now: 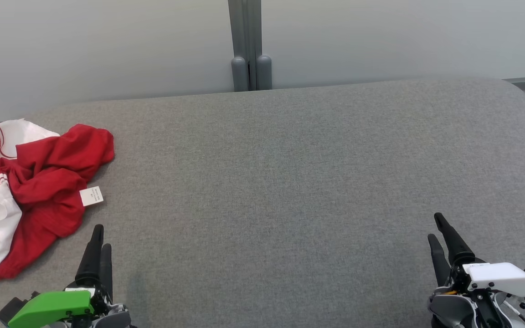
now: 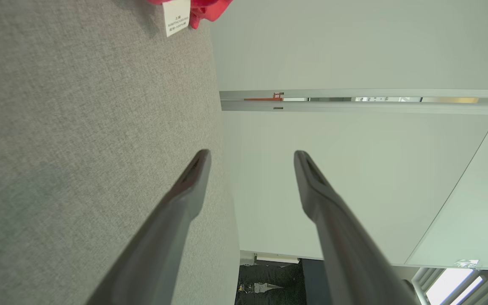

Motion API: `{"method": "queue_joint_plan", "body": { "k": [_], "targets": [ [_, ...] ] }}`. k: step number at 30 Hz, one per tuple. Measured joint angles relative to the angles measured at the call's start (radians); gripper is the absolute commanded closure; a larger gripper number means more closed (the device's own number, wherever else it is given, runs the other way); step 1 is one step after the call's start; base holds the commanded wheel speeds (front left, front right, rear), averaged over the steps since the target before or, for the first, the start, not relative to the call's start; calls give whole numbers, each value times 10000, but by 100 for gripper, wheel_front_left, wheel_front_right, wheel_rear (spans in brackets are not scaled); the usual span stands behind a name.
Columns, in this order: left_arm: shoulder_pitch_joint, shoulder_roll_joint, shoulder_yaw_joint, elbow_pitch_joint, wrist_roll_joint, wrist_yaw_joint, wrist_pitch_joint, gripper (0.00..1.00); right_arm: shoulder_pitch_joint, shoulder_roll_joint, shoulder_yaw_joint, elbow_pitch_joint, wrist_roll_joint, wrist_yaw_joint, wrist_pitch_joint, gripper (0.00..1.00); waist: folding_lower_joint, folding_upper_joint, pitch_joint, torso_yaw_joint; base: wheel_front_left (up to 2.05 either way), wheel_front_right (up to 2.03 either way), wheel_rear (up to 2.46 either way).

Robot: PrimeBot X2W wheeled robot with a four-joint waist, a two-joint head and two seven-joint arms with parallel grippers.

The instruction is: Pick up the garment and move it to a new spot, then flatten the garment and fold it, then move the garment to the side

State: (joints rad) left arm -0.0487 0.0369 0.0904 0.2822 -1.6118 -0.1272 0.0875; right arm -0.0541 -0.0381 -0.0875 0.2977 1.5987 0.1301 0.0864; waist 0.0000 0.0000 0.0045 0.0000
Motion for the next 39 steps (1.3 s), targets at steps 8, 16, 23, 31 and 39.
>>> {"method": "queue_joint_plan", "body": {
  "k": [8,16,23,31,39],
  "targets": [
    [1,90,-192,-251,1476,0,-380,0,-11,-6,125,-192,-1605,0,-362,0,0,0,29,8,0,0,0],
    [6,67,-232,-627,3973,59,-732,0,-12,-10,493,-562,-3799,0,-715,0,0,0,52,29,0,0,0],
    [29,67,-617,-1110,5547,311,-1001,0,-12,-17,855,-717,-5497,0,-988,0,0,0,56,46,0,0,0],
    [194,69,-790,-1252,6778,491,-1315,0,-9,-29,1244,-930,-6838,2,-1287,0,0,0,57,45,0,0,0],
    [284,115,-1083,-1377,8061,857,-1599,0,15,-35,1432,-1078,-7831,2,-1578,0,0,0,48,52,0,0,0]
  ]
}}
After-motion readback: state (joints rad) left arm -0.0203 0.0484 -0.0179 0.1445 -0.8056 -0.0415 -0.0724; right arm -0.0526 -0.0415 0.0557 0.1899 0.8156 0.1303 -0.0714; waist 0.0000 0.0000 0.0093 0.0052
